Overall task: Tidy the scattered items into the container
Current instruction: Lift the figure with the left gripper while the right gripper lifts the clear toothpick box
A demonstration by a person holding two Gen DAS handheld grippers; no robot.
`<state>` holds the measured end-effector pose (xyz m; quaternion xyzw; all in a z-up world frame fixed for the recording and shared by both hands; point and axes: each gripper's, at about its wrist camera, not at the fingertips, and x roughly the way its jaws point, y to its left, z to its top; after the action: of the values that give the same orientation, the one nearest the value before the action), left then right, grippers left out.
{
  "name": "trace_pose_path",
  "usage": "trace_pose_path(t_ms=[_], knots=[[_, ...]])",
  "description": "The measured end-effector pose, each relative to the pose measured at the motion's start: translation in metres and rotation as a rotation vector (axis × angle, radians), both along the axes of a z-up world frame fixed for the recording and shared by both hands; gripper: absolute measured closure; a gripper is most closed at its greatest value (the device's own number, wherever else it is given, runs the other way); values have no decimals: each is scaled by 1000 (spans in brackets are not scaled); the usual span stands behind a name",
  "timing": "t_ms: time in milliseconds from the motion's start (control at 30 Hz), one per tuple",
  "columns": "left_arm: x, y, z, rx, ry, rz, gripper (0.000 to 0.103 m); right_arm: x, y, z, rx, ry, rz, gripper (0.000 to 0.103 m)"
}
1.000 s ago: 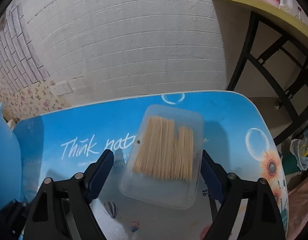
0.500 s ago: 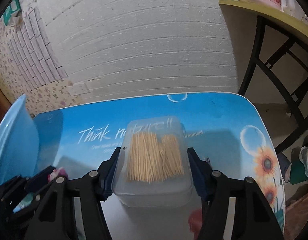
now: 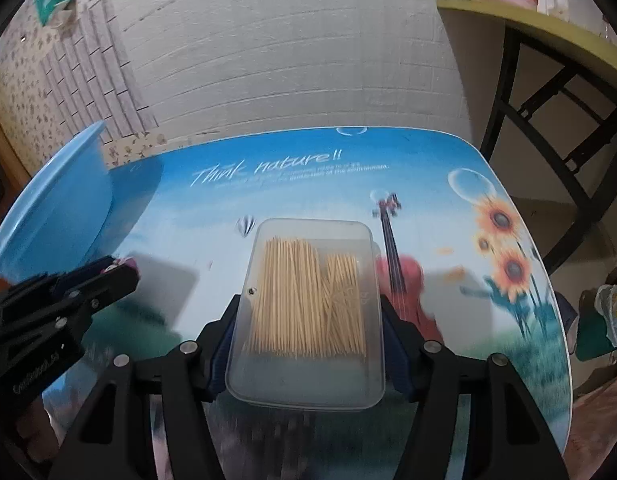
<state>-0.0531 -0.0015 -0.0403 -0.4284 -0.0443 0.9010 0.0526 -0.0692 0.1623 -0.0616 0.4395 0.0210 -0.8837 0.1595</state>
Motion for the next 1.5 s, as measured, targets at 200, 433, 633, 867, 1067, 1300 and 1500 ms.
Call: trace_pose_path(t_ms=[200,433,633,867,1067,1300,1500], knots=[[26,11,-6,-18,-26,-31,81,33,4,0,54,2,29,39],[39,11,-9,-20,-20,-21,81,42,15,0,62,-10,-29,32],[43,13,-12,-27,17,-20,81,44,14,-1,52,24,-40,28],[45,16,-14,-38,50,-24,81,41,13,-5,44,89,-35,32],[45,15,-13,-21,51,-24,82,39,17,-4,24,96,-22,40],[53,11,2,-9,92,-18,82,52,9,13,24,152,-6,40],[54,6,14,-15,124,-13,82,58,0,29,18,181,14,40]])
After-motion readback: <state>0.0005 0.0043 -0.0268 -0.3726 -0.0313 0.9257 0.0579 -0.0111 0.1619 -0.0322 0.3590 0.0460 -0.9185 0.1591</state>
